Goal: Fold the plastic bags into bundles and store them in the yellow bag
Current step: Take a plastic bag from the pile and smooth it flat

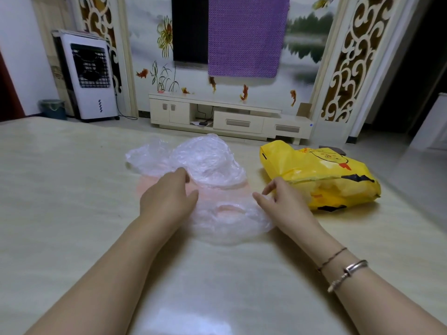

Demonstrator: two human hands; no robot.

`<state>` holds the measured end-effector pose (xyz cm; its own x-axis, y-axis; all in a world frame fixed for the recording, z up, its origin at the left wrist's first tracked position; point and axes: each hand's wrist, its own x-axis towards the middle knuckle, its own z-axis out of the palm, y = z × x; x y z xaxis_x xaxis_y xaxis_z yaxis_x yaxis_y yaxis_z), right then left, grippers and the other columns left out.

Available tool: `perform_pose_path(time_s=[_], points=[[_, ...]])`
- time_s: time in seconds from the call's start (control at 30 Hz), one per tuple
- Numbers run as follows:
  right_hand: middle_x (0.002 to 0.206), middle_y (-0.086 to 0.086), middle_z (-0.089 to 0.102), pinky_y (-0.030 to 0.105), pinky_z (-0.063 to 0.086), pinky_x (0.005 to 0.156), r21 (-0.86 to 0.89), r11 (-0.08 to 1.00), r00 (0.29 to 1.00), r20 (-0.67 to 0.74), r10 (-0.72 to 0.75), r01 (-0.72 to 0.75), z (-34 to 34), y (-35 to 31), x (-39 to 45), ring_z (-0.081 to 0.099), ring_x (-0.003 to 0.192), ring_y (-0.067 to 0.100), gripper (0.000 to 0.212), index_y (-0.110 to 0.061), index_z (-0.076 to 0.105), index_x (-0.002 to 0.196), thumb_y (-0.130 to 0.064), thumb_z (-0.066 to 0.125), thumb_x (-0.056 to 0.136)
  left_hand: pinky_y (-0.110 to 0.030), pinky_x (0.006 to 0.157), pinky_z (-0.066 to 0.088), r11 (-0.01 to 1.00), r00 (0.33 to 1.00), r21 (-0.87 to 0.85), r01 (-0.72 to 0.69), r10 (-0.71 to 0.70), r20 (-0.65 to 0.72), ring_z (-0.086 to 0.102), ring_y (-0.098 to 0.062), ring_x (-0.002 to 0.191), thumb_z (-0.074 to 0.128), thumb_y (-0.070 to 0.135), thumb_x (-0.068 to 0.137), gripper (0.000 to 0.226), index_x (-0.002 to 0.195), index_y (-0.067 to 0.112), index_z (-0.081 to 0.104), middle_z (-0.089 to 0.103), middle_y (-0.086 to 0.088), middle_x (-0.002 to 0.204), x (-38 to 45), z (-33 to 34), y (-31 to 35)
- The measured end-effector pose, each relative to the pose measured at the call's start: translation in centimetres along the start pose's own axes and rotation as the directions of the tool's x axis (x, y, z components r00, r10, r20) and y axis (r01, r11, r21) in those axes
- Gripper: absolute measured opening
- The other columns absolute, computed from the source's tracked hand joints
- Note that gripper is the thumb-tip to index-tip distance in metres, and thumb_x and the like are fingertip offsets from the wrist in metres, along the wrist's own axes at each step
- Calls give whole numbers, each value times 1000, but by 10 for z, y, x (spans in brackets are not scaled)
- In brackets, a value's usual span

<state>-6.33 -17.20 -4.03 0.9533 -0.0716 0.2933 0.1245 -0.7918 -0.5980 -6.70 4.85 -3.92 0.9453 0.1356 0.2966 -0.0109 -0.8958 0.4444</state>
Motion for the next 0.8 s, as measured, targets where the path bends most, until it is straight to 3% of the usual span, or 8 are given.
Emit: perform_pose_path(time_s=[0.17,0.23,0.33,0.4,0.53,0.67,0.73,0.8], points=[[111,-2,61,34,45,77,-198,943,955,-76,-286,266,-10,-11,-15,57,101,18,26,-18,49,119,-30,47,96,-39,106,32,907,917,-139,-398,387,-95,27,-21,131,45,37,94,37,127,24,54,50,10,133,-3,-4,11],[127,-3,57,28,42,89,-141,917,927,9,-376,373,-12,-13,-17,53,114,14,31,-19,50,127,-23,45,97,-38,117,19,874,869,-49,-483,486,99,13,-19,144,37,44,100,47,142,26,44,39,13,149,-8,2,15],[155,-1,31,12,16,107,-117,869,848,314,-427,481,-5,-11,-20,26,142,10,47,-17,33,147,-26,39,101,-35,121,-2,903,813,29,-429,372,447,-16,-14,148,29,56,98,65,154,28,13,8,15,161,-12,12,13],[162,-1,8,11,1,109,-137,887,807,492,-326,442,0,-7,-21,5,147,8,57,-15,14,153,-33,34,103,-39,120,-8,922,778,53,-384,291,557,-22,-13,146,30,65,93,77,154,31,-1,-5,16,161,-13,14,8],[161,-2,-10,31,-2,120,-248,872,754,630,-186,423,1,4,-17,-11,146,6,72,-17,-5,154,-50,28,100,-43,120,-11,920,746,89,-382,251,617,-21,-12,146,33,78,82,94,152,36,-12,-19,20,158,-12,11,1],[161,-6,-13,34,-4,120,-275,861,743,649,-162,428,-1,7,-16,-15,145,3,78,-19,-8,154,-58,28,96,-42,120,-10,927,744,27,-373,282,605,-19,-10,146,41,77,80,96,153,37,-7,-16,20,158,-12,7,1],[161,-8,-9,28,-2,119,-200,887,752,625,-211,415,-6,4,-17,-12,144,0,82,-20,-4,154,-59,36,94,-36,121,-1,938,778,-97,-333,332,534,-6,-7,148,54,70,79,91,153,38,10,0,21,160,-10,3,2],[158,-16,6,18,6,115,-64,926,774,573,-271,372,-17,-2,-17,0,142,-6,85,-25,10,154,-59,51,88,-26,111,26,912,841,-293,-285,385,380,27,-6,138,67,56,80,66,138,40,41,33,21,148,-6,-3,3]])
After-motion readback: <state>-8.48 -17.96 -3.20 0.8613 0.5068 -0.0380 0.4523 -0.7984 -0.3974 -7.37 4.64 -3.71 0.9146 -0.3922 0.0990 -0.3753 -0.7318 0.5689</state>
